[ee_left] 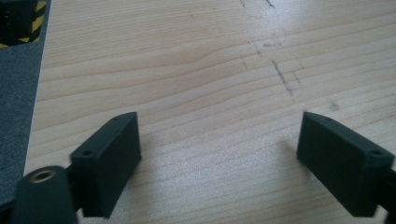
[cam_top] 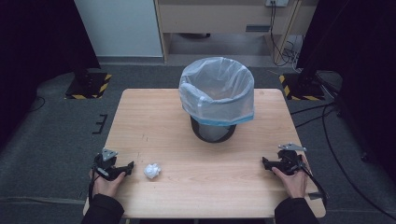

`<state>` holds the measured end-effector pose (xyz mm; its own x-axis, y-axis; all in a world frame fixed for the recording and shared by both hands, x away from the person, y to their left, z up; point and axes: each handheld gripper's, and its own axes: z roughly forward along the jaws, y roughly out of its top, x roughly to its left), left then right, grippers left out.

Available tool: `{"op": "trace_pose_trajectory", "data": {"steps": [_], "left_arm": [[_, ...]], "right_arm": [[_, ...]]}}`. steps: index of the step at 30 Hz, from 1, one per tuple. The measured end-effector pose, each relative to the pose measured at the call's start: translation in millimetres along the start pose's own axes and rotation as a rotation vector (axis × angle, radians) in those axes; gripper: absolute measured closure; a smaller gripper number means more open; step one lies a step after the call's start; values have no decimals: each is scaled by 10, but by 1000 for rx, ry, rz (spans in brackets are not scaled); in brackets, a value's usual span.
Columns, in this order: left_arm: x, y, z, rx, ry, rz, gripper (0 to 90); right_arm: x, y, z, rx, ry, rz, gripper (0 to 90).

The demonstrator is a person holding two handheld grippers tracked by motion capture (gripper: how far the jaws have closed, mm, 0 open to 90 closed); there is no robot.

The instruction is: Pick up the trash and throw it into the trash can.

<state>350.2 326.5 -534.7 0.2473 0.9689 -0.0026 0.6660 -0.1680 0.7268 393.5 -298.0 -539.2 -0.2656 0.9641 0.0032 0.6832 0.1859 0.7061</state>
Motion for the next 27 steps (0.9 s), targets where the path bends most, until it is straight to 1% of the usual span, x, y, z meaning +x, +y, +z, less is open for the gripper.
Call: {"op": "trace_pose_trajectory", "data": {"steps": [3,4,6,9,10,11,12,13,14,15,16,17,18,19,20,23,24,26,27], "left_arm": [[4,-5,-17,0,-9,1,194],[12,1,-46,-6,-26,-19,207],[11,17,-92,-29,-44,-31,211],[-9,66,-195,-84,-66,-31,220],[-9,66,-195,-84,-66,-31,224],[-25,95,-271,-127,-90,-39,225],[-33,108,-306,-145,-107,-42,223],[-33,108,-306,-145,-107,-42,224],[-53,125,-369,-174,-120,-44,225],[-53,125,-369,-174,-120,-44,231],[-73,145,-415,-195,-135,-37,236],[-73,145,-415,-195,-135,-37,237],[-97,163,-453,-217,-144,-37,239],[-97,163,-453,-217,-144,-37,239],[-125,178,-482,-236,-157,-35,239],[-155,188,-505,-244,-165,-29,238],[-182,196,-525,-252,-169,-20,238],[-213,200,-540,-263,-185,-18,238],[-213,200,-540,-263,-185,-18,238]], "right_arm": [[0,-15,-14,-2,-5,4,4],[-1,-19,-20,0,-4,8,7],[-1,-29,-30,-3,-4,4,15],[-9,-39,-44,-5,2,-4,22],[-9,-39,-44,-5,2,-4,22],[-9,-42,-47,-6,2,-4,25],[-9,-44,-48,-6,2,-5,25],[-9,-44,-48,-6,2,-5,25],[-9,-46,-51,-7,1,-5,26],[-9,-46,-51,-7,1,-5,26],[-6,-48,-54,-6,2,-1,26],[-6,-48,-54,-6,2,-1,26],[-5,-50,-55,-7,2,0,26],[-5,-50,-55,-7,2,0,26],[-8,-51,-56,-7,2,-5,26],[-7,-53,-58,-7,2,-4,27],[-7,-53,-59,-7,2,-4,27],[-6,-54,-59,-7,1,-4,27],[-6,-54,-60,-7,2,-4,27]]}}
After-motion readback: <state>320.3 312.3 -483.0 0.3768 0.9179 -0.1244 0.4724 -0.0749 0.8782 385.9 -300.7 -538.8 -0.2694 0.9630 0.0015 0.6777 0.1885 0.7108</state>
